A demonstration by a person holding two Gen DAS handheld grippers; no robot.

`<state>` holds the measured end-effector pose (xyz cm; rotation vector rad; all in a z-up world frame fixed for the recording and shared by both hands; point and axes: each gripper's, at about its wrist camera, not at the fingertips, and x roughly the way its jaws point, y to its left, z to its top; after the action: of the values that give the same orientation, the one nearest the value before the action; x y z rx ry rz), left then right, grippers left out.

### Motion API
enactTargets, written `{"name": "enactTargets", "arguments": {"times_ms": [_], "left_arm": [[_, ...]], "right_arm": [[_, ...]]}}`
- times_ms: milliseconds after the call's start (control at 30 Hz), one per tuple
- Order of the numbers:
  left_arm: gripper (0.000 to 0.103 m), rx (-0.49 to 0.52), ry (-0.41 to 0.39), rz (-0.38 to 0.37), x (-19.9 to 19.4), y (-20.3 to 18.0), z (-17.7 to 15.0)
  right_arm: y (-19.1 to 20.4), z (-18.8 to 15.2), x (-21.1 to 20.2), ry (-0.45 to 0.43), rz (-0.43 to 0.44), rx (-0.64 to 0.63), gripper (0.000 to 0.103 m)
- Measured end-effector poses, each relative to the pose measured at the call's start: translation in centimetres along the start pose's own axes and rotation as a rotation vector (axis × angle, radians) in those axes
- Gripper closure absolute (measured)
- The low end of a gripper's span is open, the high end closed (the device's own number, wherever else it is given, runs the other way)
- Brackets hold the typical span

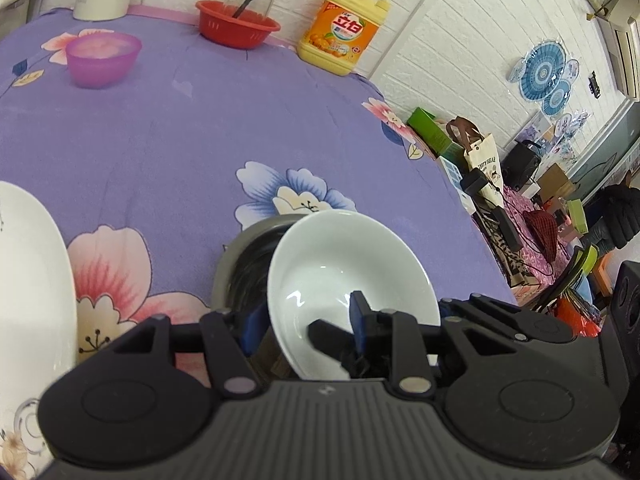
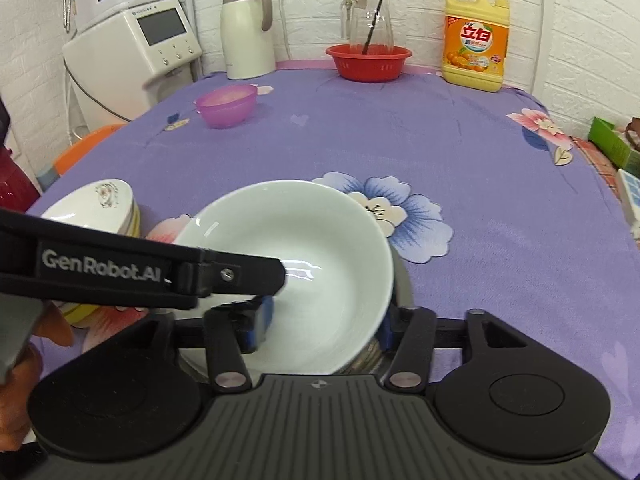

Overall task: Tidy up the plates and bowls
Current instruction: 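Lower the white bowl into the steel bowl and open the left tool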

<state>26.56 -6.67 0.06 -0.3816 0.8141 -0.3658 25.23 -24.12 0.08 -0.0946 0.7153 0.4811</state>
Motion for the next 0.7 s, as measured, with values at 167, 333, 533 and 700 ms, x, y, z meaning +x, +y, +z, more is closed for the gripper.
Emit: {"name": "enactTargets", "arguments": {"times_ms": [167,333,533,700], "left_arm": [[0.038,0.063,-0.08,0.014,-1.2,-0.8,-0.2],[0.031,0.095,-0.177,0.012,-3.4,-0.9,0.7],[0.029,0.113,-0.262,0.048,-5.7,-0.3,1.1],[0.029,0.129,-0.282,0.117,-6.5,0.7,0.0]], "right_arm": [[0.9,0.0,-0.8,-0.048,-0.022,-0.022,0.0],[1.0,0.3,-3.3,-0.158,-0.093,-0.044,0.0],[0.4,-0.4,-6.1,-0.267,-0.144,0.031,0.0],[1.0,-2.3,-6.8,-0.294,-0.158,0.127,0.0]]}}
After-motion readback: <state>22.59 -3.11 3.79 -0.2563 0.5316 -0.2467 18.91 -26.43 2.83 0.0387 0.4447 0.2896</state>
